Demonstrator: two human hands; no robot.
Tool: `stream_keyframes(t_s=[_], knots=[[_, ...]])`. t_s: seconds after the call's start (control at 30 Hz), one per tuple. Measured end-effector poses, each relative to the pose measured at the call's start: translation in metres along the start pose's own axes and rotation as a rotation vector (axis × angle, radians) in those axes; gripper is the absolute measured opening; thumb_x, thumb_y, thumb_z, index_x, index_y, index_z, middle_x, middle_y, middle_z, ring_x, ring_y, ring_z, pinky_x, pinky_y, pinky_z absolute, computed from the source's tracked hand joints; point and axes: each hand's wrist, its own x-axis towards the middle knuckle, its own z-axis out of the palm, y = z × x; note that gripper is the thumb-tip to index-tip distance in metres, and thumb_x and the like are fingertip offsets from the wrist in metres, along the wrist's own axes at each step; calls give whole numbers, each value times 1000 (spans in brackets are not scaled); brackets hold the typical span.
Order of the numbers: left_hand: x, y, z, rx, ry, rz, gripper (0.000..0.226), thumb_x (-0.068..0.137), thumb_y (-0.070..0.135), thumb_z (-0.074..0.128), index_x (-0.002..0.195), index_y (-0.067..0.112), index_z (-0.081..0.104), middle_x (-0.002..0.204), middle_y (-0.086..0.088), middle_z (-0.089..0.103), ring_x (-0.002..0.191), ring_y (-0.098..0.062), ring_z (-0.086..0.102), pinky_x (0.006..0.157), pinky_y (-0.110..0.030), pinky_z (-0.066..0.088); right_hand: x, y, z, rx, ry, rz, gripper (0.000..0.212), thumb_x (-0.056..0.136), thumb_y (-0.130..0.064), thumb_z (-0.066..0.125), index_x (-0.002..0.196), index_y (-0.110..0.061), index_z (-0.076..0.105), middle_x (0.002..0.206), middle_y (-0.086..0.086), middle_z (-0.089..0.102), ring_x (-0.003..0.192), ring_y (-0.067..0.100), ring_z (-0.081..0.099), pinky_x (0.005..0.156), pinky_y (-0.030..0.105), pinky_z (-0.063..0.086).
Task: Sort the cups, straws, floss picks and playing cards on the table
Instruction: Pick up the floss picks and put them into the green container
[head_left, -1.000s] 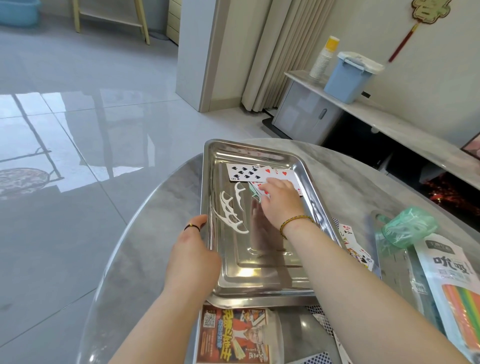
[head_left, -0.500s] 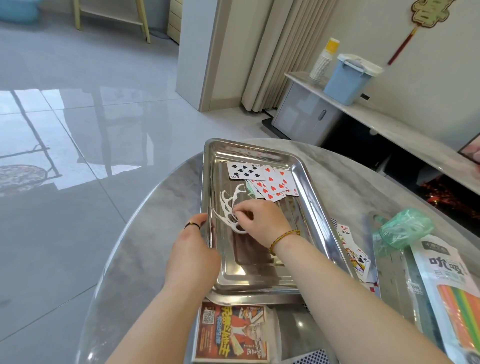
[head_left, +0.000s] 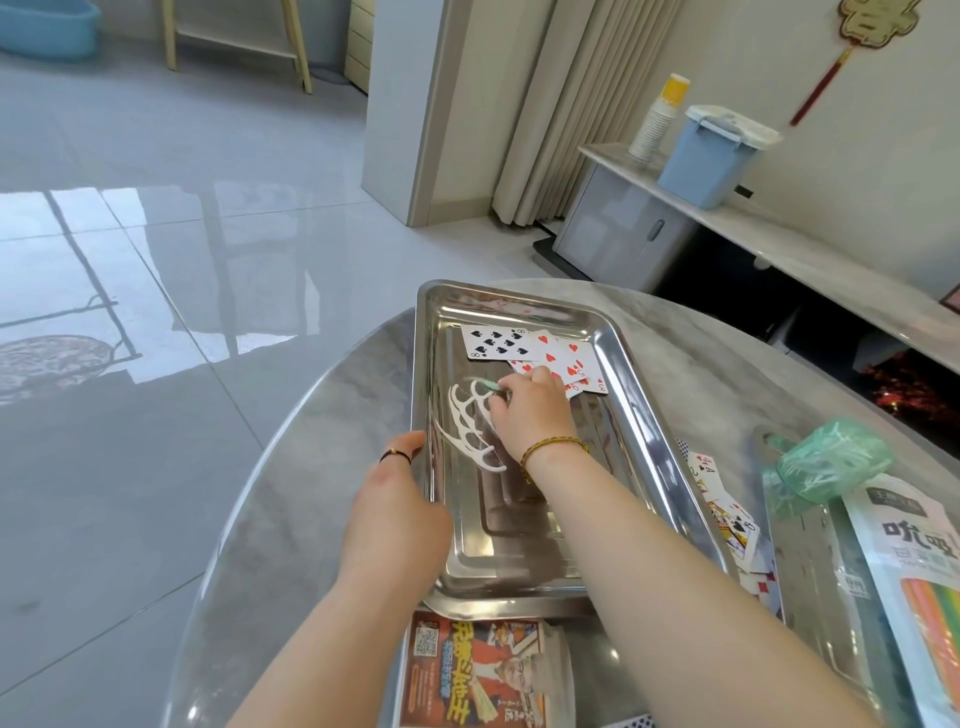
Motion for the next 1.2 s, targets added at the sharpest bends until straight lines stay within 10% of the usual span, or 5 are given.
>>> stream_keyframes(t_s=[0.47,0.7,0.9,1.2], knots=[[-2,0,1,11,22,15,53,85,0,46,132,23,39,109,3,53,83,-23,52,69,-27,38,-23,-38,-20,-127,-347,-78,60,80,-33,64,127,-3,40,128,14,45,121,29,42,95,32,38],[1,-3,0,20,21,21,59,81,-5,44,132,23,40,121,-2,55,99,-27,56,75,-30,44,-16,-52,-18,-162,-397,-61,26,85,-16,60,69,-9,40,76,8,53,79,26,52,56,25,37],[2,-2,0,12,18,24,57,81,-5,45,131,23,41,106,1,53,91,-25,56,71,-27,41,-17,-47,-9,-160,-295,-32,32,90,-9,49,120,-2,42,119,15,55,108,32,56,74,32,40],[1,-2,-2,18,-4,26,57,84,-6,44,132,23,39,78,17,40,57,-14,51,53,-25,42,-19,-13,-8,-145,-208,-184,19,95,0,31,110,-1,42,80,9,45,73,26,46,62,32,33]])
